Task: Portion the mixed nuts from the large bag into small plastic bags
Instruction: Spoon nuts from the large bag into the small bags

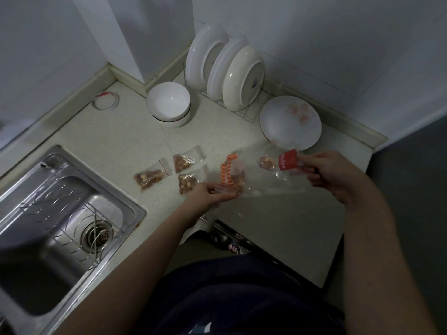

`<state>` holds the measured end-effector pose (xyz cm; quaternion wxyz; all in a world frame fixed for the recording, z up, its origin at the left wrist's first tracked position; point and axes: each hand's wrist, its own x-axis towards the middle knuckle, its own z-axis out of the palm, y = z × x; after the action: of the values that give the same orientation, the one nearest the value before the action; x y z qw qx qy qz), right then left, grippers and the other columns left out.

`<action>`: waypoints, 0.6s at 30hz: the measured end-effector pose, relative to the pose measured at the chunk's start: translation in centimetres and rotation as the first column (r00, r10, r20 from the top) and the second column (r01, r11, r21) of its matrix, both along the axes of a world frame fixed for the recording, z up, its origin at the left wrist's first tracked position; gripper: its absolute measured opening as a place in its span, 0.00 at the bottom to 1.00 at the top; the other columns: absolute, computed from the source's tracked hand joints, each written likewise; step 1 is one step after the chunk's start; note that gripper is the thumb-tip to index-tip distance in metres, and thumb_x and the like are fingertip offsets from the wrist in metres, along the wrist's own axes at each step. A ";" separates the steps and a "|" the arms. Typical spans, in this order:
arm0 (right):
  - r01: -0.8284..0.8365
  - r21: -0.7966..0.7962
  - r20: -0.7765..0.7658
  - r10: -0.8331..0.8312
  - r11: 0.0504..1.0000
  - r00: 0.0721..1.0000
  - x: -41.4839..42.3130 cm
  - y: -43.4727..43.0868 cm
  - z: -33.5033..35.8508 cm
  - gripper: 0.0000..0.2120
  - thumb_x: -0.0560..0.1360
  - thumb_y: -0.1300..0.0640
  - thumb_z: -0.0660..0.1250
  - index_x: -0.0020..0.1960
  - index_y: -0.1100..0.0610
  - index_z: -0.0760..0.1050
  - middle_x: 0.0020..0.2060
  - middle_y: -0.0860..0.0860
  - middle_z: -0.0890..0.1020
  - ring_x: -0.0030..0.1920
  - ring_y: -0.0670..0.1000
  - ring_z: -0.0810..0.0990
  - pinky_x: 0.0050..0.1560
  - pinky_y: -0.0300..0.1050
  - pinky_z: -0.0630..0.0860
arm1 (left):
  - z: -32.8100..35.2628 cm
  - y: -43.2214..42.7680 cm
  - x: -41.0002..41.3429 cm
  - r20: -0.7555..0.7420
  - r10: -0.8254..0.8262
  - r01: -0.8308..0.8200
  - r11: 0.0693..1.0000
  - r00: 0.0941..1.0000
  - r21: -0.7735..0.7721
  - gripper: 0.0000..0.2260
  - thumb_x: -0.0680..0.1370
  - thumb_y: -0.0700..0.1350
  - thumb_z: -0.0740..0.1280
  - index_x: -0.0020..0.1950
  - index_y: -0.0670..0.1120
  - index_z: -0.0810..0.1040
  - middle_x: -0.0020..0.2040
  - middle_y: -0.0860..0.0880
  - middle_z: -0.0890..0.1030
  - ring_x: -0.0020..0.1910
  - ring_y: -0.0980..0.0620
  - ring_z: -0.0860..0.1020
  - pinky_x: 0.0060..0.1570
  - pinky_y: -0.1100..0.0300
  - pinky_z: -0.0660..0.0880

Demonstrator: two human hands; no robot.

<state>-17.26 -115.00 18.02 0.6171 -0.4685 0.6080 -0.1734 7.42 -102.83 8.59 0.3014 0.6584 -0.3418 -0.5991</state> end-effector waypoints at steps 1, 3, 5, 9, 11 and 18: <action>0.027 -0.037 -0.025 -0.028 0.999 0.999 -0.1 -0.1 0.3 0.14 0.79 0.60 0.62 0.34 0.59 0.69 0.27 0.54 0.69 0.22 0.45 0.59 0.22 0.35 0.56 | 0.1 -0.2 -0.2 0.008 -0.024 0.024 1.000 1.000 0.007 0.15 0.70 0.51 0.77 0.53 0.46 0.84 0.48 0.52 0.86 0.50 0.53 0.83 0.59 0.48 0.78; 0.079 -0.118 -0.056 -0.086 0.990 0.995 -0.2 -0.1 0.8 0.17 0.80 0.61 0.60 0.33 0.56 0.64 0.27 0.52 0.63 0.23 0.46 0.58 0.24 0.37 0.55 | 0.2 -0.4 -0.7 0.018 -0.061 0.061 0.998 0.998 0.010 0.16 0.70 0.50 0.77 0.54 0.46 0.84 0.49 0.51 0.86 0.51 0.53 0.83 0.60 0.49 0.78; 0.122 -0.175 -0.053 -0.133 0.977 0.990 -0.2 -0.1 1.4 0.19 0.81 0.61 0.59 0.31 0.55 0.61 0.27 0.51 0.59 0.21 0.46 0.56 0.26 0.38 0.53 | 0.3 -0.3 -1.0 0.032 -0.096 0.095 0.995 0.995 0.007 0.17 0.70 0.50 0.78 0.56 0.48 0.83 0.51 0.51 0.86 0.54 0.52 0.82 0.61 0.50 0.77; 0.141 -0.214 -0.032 -0.151 0.967 0.988 0.1 0.0 2.3 0.20 0.81 0.61 0.58 0.31 0.53 0.58 0.27 0.50 0.57 0.20 0.45 0.54 0.26 0.37 0.52 | 1.0 0.0 -1.4 0.021 -0.143 0.143 0.990 0.990 -0.005 0.21 0.70 0.50 0.77 0.62 0.51 0.80 0.57 0.52 0.83 0.60 0.51 0.79 0.61 0.56 0.75; 0.138 -0.212 -0.017 -0.144 0.968 0.989 0.4 0.1 2.6 0.20 0.80 0.62 0.58 0.31 0.54 0.58 0.27 0.50 0.57 0.21 0.46 0.54 0.26 0.38 0.52 | 1.6 0.1 -1.5 0.011 -0.130 0.131 0.991 0.991 -0.034 0.22 0.71 0.48 0.77 0.64 0.50 0.79 0.58 0.50 0.82 0.59 0.51 0.79 0.61 0.57 0.75; 0.152 -0.151 0.125 -0.133 0.977 0.983 1.5 0.5 3.0 0.13 0.80 0.63 0.59 0.36 0.60 0.69 0.20 0.45 0.59 0.20 0.44 0.55 0.24 0.36 0.52 | 4.2 0.2 -1.4 0.073 -0.019 0.035 0.971 0.997 -0.235 0.19 0.70 0.46 0.77 0.60 0.56 0.79 0.53 0.56 0.82 0.52 0.64 0.78 0.56 0.62 0.76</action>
<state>-15.78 -114.52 20.99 0.5974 -0.4609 0.5877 -0.2920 5.99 -102.62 12.79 0.3570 0.6339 -0.4298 -0.5347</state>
